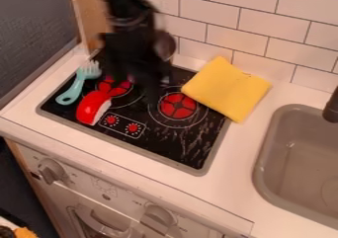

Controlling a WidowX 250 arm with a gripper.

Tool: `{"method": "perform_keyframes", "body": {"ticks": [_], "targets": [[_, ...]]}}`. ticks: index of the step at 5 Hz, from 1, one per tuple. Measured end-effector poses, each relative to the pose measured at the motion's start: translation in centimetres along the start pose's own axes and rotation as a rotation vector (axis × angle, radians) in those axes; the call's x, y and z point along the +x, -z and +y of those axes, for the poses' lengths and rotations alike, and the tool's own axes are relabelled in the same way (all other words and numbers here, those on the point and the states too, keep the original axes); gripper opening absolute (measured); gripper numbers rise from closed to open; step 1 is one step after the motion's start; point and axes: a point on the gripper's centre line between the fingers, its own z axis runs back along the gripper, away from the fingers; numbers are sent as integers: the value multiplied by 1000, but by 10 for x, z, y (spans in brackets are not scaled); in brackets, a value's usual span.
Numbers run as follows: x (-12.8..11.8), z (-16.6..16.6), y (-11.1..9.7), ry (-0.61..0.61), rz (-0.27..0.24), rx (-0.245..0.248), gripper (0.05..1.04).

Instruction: Moved the yellow cloth to the lower right of the burner

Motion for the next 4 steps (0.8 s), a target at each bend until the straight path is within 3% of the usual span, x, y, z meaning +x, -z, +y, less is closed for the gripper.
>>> {"method": "perform_keyframes", "body": {"ticks": [1, 3, 4], "targets": [[38, -26, 12, 28, 20, -9, 1000], [111, -31, 53, -39, 16, -10, 1000], [129, -32, 71, -35, 31, -11, 1000]]}}
